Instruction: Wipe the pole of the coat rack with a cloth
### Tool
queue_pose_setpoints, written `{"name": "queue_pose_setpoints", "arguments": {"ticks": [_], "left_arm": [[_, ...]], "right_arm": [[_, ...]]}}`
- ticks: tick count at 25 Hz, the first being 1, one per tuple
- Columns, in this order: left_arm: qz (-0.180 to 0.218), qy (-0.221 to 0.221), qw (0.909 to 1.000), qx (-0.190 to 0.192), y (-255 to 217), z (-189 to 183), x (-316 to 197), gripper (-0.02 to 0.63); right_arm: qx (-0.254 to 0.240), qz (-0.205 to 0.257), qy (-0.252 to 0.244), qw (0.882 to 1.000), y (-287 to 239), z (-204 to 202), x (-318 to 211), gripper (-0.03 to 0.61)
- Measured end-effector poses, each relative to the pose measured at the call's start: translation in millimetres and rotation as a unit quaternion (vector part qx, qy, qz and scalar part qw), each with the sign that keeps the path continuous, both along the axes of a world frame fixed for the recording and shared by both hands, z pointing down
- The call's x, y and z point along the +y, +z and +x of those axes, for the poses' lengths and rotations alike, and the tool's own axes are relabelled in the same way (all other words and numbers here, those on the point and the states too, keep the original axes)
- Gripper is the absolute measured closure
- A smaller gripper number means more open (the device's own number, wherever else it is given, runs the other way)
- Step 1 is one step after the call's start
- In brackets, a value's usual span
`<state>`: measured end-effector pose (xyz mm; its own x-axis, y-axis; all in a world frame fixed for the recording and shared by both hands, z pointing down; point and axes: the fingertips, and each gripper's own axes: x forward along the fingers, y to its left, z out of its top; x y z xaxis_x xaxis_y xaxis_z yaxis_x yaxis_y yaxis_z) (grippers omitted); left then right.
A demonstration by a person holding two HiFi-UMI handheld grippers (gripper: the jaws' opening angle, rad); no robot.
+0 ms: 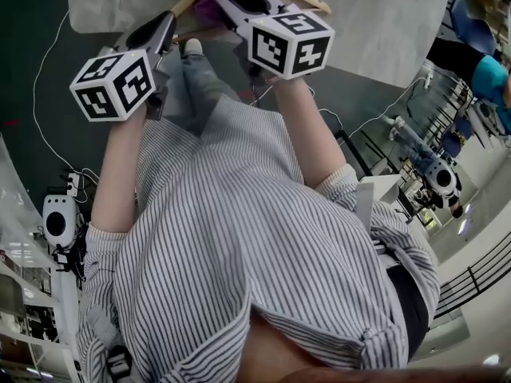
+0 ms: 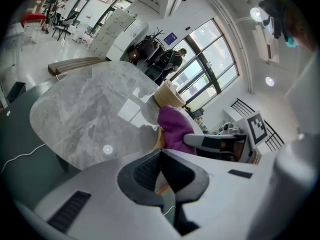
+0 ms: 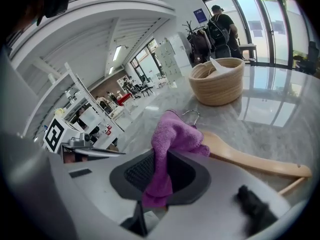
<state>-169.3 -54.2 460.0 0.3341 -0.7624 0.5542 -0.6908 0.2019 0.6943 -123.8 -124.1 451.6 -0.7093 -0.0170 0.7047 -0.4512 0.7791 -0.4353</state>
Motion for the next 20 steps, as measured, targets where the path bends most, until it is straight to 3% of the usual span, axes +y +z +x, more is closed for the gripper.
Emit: {"name": "queue_pose_setpoints", "arguments": {"ticks": [20], "left_arm": [[-0.016, -0.035, 0.9992, -0.002, 8.6, -2.8, 53.0, 0.603]], "right_arm": [[-0.019, -0.018, -0.054, 0.998, -2.2, -21.3, 60.1, 0.508]]}}
